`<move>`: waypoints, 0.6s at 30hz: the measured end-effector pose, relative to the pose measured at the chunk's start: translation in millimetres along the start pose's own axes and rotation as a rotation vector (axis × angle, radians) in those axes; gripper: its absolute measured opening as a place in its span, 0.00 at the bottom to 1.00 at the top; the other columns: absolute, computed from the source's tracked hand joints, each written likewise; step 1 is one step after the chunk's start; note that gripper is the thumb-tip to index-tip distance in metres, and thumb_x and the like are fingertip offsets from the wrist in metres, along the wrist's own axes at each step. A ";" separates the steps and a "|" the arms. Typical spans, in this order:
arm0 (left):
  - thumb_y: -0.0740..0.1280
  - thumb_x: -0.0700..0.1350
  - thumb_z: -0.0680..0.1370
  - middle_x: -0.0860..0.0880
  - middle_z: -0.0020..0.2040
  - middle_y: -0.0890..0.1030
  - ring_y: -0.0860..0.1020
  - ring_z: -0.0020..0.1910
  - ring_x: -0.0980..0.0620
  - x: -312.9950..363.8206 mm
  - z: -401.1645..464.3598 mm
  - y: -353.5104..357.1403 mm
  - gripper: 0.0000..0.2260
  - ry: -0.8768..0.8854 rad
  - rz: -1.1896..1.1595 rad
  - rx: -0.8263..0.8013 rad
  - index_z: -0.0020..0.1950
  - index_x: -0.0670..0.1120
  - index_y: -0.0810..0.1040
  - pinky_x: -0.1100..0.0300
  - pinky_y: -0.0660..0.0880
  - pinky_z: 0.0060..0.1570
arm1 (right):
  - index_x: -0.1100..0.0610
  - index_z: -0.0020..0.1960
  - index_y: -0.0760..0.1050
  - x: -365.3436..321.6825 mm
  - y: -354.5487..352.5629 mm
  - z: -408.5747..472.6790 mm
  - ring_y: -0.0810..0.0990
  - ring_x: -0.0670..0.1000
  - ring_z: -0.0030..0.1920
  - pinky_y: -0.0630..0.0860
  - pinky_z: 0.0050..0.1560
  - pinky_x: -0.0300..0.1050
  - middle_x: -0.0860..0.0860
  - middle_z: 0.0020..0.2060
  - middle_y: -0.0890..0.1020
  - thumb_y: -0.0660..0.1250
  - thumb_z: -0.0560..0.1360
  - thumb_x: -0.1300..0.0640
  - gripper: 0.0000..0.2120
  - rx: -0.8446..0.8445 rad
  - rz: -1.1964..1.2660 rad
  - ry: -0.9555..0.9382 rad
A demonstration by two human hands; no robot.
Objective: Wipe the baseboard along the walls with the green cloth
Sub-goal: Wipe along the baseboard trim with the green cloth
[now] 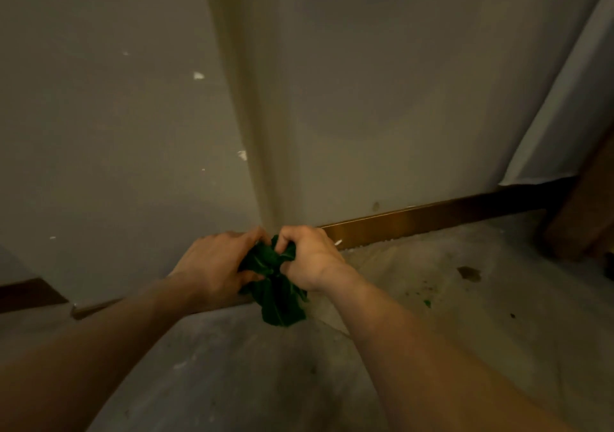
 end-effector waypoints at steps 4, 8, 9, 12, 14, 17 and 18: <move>0.73 0.56 0.75 0.48 0.54 0.83 0.81 0.53 0.41 41.2 32.6 -5.1 0.21 0.026 -0.022 0.027 0.63 0.57 0.68 0.49 0.77 0.47 | 0.47 0.37 0.74 33.5 -39.5 -1.1 0.80 0.54 0.48 0.79 0.48 0.46 0.50 0.47 0.81 0.72 0.69 0.62 0.12 0.086 0.031 0.068; 0.72 0.58 0.75 0.49 0.51 0.83 0.81 0.50 0.41 65.9 43.7 27.7 0.20 0.080 -0.085 0.080 0.61 0.58 0.66 0.52 0.72 0.41 | 0.46 0.37 0.74 64.7 -49.4 -8.6 0.79 0.52 0.48 0.77 0.46 0.44 0.49 0.47 0.80 0.72 0.70 0.63 0.13 0.111 -0.008 0.099; 0.73 0.57 0.75 0.50 0.51 0.83 0.81 0.50 0.42 68.4 47.2 36.3 0.21 0.098 -0.106 0.108 0.61 0.58 0.66 0.53 0.70 0.40 | 0.46 0.38 0.75 72.2 -49.7 -7.8 0.79 0.51 0.48 0.77 0.46 0.44 0.49 0.47 0.80 0.72 0.70 0.64 0.13 0.127 -0.009 0.103; 0.75 0.55 0.74 0.53 0.51 0.82 0.81 0.50 0.46 68.9 57.5 59.1 0.22 0.138 -0.206 0.189 0.61 0.58 0.67 0.56 0.69 0.40 | 0.47 0.38 0.75 89.6 -43.9 -7.2 0.79 0.49 0.47 0.78 0.44 0.43 0.48 0.46 0.80 0.72 0.71 0.65 0.14 0.176 0.005 0.119; 0.76 0.53 0.74 0.56 0.50 0.81 0.81 0.49 0.51 68.8 61.9 74.0 0.22 0.147 -0.285 0.189 0.61 0.59 0.67 0.55 0.72 0.42 | 0.47 0.38 0.75 100.1 -37.3 -8.8 0.80 0.49 0.45 0.79 0.41 0.43 0.48 0.45 0.80 0.71 0.71 0.66 0.15 0.192 0.023 0.137; 0.75 0.52 0.75 0.59 0.50 0.79 0.79 0.48 0.55 70.4 68.5 92.7 0.23 0.141 -0.376 0.175 0.61 0.62 0.66 0.51 0.78 0.47 | 0.47 0.39 0.75 115.1 -31.1 -6.8 0.81 0.48 0.44 0.80 0.41 0.43 0.48 0.43 0.81 0.70 0.71 0.67 0.14 0.217 0.055 0.188; 0.75 0.51 0.75 0.59 0.51 0.79 0.80 0.48 0.55 69.8 71.4 98.3 0.23 0.126 -0.413 0.181 0.61 0.63 0.65 0.49 0.79 0.49 | 0.47 0.40 0.76 119.3 -29.5 -4.7 0.81 0.48 0.43 0.81 0.40 0.43 0.48 0.43 0.81 0.70 0.71 0.66 0.13 0.232 0.093 0.220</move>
Point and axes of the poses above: each hand's wrist, its own z-axis towards the middle knuckle, its own y-axis out of the palm, x = y × z, the point moved 4 cm from there along z, towards the middle knuckle
